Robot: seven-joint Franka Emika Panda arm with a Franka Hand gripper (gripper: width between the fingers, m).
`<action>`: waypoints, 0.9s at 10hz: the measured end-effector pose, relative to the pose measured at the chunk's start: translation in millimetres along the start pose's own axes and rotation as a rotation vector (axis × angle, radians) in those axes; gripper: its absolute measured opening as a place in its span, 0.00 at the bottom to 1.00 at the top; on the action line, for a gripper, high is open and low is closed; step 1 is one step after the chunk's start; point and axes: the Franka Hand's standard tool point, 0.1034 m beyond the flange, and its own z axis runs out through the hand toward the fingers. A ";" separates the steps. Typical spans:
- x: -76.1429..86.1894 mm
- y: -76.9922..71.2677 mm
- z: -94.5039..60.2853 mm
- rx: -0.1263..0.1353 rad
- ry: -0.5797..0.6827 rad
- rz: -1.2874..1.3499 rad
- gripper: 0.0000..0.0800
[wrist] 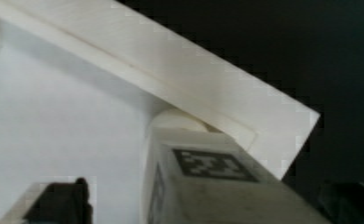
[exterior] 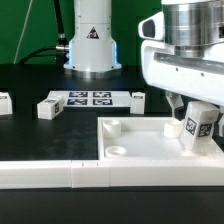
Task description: Assemble one leg
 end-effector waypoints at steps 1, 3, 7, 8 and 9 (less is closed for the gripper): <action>-1.5 -1.0 -0.1 0.000 -0.002 -0.128 0.80; -0.9 -0.7 -0.2 -0.007 0.005 -0.358 0.81; 1.4 1.0 0.0 -0.058 0.035 -0.838 0.81; 0.7 0.7 0.1 -0.083 0.046 -0.957 0.81; 0.2 0.7 0.6 -0.100 0.051 -1.051 0.81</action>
Offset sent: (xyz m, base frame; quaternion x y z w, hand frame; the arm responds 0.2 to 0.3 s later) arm 0.0008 0.0012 0.0039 -0.0013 -0.0138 -0.2832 0.9590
